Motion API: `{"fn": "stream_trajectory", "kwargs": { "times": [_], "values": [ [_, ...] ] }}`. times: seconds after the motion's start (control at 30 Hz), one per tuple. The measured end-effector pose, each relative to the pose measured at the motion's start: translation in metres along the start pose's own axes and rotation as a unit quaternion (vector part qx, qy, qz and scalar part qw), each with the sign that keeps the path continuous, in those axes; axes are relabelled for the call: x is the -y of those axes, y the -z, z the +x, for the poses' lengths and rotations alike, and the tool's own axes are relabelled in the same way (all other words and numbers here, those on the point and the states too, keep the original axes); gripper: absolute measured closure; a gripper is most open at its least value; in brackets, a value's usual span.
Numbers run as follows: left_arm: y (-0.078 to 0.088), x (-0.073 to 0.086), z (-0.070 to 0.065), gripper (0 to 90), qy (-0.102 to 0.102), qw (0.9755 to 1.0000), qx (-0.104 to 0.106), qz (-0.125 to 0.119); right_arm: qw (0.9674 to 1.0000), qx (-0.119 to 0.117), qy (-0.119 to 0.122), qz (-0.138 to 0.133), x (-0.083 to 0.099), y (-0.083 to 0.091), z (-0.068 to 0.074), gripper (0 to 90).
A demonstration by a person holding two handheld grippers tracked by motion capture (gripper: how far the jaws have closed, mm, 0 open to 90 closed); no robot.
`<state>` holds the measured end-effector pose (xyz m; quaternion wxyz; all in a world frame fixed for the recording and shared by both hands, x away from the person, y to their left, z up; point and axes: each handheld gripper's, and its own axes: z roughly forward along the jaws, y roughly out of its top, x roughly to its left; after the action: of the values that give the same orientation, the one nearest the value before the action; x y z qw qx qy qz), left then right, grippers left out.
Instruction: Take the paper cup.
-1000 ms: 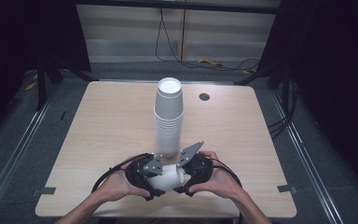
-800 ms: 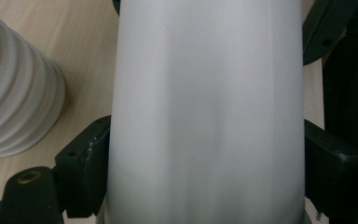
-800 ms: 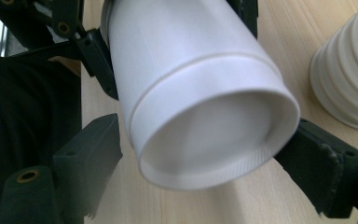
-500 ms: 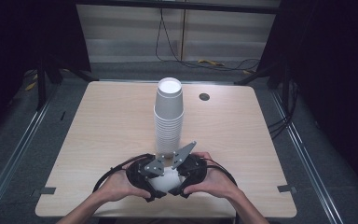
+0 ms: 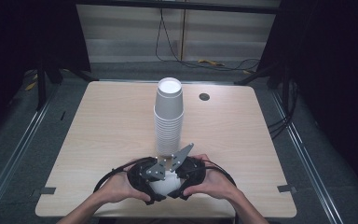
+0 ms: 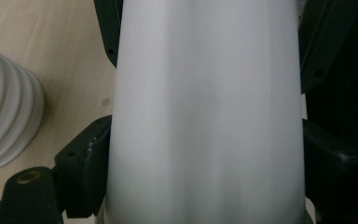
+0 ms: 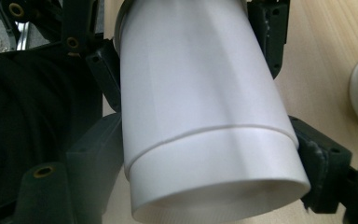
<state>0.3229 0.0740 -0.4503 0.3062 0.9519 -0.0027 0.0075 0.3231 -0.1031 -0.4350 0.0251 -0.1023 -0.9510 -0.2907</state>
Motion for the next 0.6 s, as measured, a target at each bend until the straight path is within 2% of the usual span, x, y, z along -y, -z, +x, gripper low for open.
{"fn": "stream_trajectory", "kwargs": {
  "times": [0.23, 0.43, 0.57, 0.6],
  "values": [
    [0.001, 0.0019, 0.001, 14.5, -0.002, 1.0, -0.001, -0.009, 1.0, 0.001, -0.001, -0.002, 0.0006, 0.0007, 0.0012, 21.8],
    [0.0019, 0.0052, 0.0046, 13.2, 0.009, 0.9995, 0.005, -0.029, 0.9999, 0.003, 0.0, -0.01, 0.0007, 0.0029, 0.0004, 21.9],
    [0.0045, 0.0074, 0.0068, 12.5, 0.011, 0.9995, 0.003, -0.03, 0.9999, 0.004, -0.002, -0.015, 0.0008, 0.0037, 0.0001, 22.2],
    [0.0045, 0.0085, 0.0067, 12.5, 0.016, 0.9991, 0.005, -0.039, 0.9999, 0.005, -0.002, -0.016, 0.0008, 0.004, -0.0001, 22.1]
  ]
}}
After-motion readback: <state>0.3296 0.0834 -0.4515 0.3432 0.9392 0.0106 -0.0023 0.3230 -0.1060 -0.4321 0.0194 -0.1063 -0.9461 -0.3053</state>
